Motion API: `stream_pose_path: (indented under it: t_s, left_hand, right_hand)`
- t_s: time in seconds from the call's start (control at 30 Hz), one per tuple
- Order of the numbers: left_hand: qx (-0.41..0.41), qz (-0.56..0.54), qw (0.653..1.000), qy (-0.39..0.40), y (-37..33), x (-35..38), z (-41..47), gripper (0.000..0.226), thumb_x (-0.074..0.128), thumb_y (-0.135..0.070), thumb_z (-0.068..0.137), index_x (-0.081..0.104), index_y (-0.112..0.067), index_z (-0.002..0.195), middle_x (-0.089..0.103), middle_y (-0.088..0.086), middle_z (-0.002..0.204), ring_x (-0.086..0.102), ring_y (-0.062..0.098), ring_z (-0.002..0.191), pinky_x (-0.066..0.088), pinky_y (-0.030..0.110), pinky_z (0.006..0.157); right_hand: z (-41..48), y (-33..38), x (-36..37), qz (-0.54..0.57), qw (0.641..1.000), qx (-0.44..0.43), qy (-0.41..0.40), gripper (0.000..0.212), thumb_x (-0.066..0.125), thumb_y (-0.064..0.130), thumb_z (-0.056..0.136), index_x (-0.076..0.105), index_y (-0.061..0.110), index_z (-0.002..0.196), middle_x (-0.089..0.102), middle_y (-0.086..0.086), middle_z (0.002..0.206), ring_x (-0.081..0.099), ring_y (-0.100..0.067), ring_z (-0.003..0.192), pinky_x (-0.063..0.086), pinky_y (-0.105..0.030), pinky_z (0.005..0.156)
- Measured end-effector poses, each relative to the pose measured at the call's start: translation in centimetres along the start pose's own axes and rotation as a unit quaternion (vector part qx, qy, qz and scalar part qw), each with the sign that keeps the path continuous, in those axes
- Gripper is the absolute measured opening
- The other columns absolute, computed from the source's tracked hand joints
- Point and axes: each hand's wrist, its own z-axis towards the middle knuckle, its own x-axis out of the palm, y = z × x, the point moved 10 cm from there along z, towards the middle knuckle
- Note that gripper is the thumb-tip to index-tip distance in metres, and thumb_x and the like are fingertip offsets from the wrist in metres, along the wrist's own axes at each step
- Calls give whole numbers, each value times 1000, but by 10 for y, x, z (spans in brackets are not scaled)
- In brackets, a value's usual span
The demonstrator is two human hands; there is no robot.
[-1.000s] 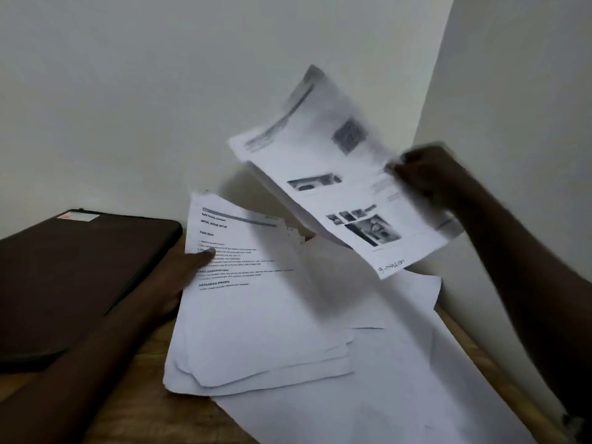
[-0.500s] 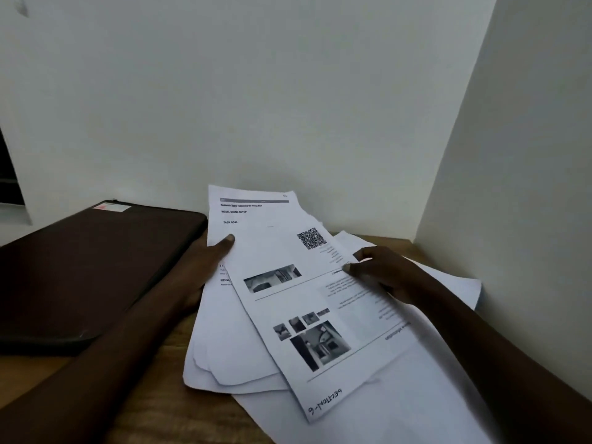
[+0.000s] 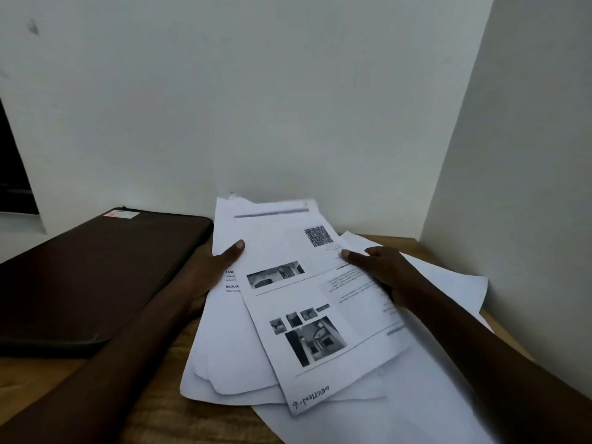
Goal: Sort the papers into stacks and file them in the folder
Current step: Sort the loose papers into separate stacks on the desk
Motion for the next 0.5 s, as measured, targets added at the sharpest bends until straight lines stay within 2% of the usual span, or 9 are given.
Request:
stream_pose_path:
  t_s: [0.07,0.1,0.13,0.2,0.23,0.3,0.4,0.47,0.5]
  left_hand:
    - [-4,9,1000,2,2,0,1,91,91,-59,48,64,-10,121,76,10,103,75,28,88,60,33,61]
    - [0,15,1000,1,2,-1,3,84,90,-54,54,63,-10,121,77,8,100,74,29,90,60,32,61]
    - [8,18,1000,-3,1,-2,4,65,85,-43,71,63,-9,121,78,5,95,75,27,87,59,31,59]
    - [10,13,1000,-18,0,-2,4,32,66,-22,93,61,-7,120,78,2,85,75,19,73,57,27,54]
    - [8,13,1000,-23,0,-1,3,28,61,-18,95,61,-6,120,77,3,84,75,17,69,57,26,52]
    - [10,10,1000,-22,1,-1,4,27,59,-16,96,61,-5,121,76,4,87,74,16,68,57,26,52]
    - [19,9,1000,-12,0,0,5,26,58,-14,96,61,-7,121,77,1,85,75,16,70,58,26,54]
    - [24,9,1000,-8,-3,1,4,19,57,-12,97,61,-8,115,77,-1,81,74,15,68,57,25,53]
    - [26,8,1000,-7,-3,2,4,18,56,-11,97,62,-9,114,77,1,83,74,15,68,58,26,53]
  right_hand:
    - [0,2,-4,-44,999,-16,-13,44,77,49,74,50,15,68,48,-7,65,44,-17,59,30,-29,55]
    - [-1,2,-4,-51,999,-13,-6,42,75,47,78,51,14,67,53,-6,65,47,-17,60,33,-29,55]
    - [-1,0,-4,-55,998,-5,3,39,74,42,81,54,12,66,62,-4,68,55,-19,60,41,-30,56]
    - [-1,-2,-5,-70,997,4,10,22,74,32,84,67,13,75,74,-3,81,69,-25,73,56,-39,70]
    - [-2,-2,-6,-88,996,6,7,16,75,30,83,70,15,81,75,-4,86,71,-25,81,57,-43,78]
    - [-2,-2,-11,-109,994,7,-4,20,77,33,80,71,16,88,74,-4,93,71,-25,87,56,-45,83]
    - [-2,-8,-15,-113,993,22,-7,32,79,40,75,63,12,79,70,-3,87,64,-20,77,51,-35,71]
    - [-3,-8,-13,-101,995,22,3,30,80,36,77,61,13,77,61,-8,77,55,-19,70,40,-34,67]
    - [-5,-7,-12,-93,995,22,8,27,79,33,78,63,11,78,61,-10,76,54,-20,70,40,-35,67]
